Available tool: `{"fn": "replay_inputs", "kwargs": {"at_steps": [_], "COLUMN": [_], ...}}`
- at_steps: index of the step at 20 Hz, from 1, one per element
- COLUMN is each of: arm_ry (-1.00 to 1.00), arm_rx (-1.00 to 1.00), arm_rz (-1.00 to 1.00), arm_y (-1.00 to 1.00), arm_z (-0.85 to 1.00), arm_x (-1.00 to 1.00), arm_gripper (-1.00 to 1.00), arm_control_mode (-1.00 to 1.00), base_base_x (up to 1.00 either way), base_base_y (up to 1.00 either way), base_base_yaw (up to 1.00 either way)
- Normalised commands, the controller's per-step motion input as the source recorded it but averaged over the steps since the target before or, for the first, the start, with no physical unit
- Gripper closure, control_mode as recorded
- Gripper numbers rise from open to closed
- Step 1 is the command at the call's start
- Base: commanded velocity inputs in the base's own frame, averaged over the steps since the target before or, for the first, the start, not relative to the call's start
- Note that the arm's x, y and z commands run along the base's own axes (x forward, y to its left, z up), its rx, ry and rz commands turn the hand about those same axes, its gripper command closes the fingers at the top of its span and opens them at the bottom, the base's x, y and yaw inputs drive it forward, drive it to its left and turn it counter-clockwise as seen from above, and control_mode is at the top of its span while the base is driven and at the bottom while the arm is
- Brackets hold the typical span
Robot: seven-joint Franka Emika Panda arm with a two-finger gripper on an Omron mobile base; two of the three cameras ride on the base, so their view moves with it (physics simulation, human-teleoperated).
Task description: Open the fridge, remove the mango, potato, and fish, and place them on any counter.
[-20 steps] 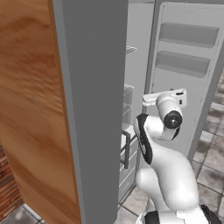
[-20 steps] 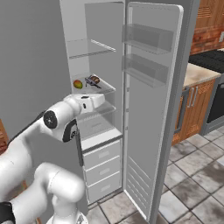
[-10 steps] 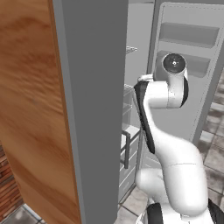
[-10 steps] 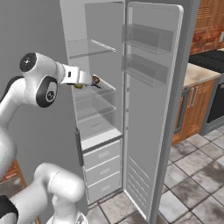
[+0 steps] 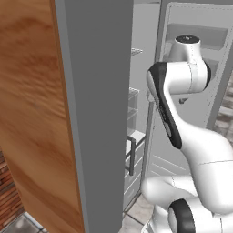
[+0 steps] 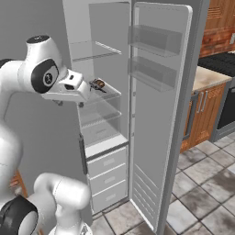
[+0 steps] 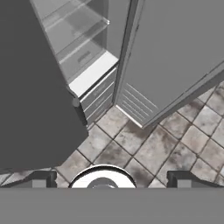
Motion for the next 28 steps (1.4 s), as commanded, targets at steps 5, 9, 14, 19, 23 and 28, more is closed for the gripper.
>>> {"fn": "replay_inputs", "kwargs": {"at_steps": [5,9,14,19,23,28], "arm_ry": [0.11,0.04,0.00,0.00,0.00,0.00], "arm_rx": [0.00,0.00,0.00,0.00,0.00,0.00], "arm_rz": [0.03,0.12,0.00,0.00,0.00,0.00], "arm_y": [0.00,0.00,0.00,0.00,0.00,0.00], "arm_z": [-1.00,-0.58,0.00,0.00,0.00,0.00], "arm_x": [-0.68,-0.11,0.00,0.00,0.00,0.00], "arm_gripper": [-1.00,-1.00,-1.00,-1.00,-1.00,-1.00], "arm_control_mode": [-1.00,-1.00,1.00,1.00,1.00,1.00], "base_base_x": [0.00,0.00,0.38,0.65,0.44,0.22], "base_base_y": [0.00,0.00,-0.29,-0.74,-0.77,-0.42], "base_base_yaw": [0.00,0.00,0.30,0.54,0.57,0.57]}}
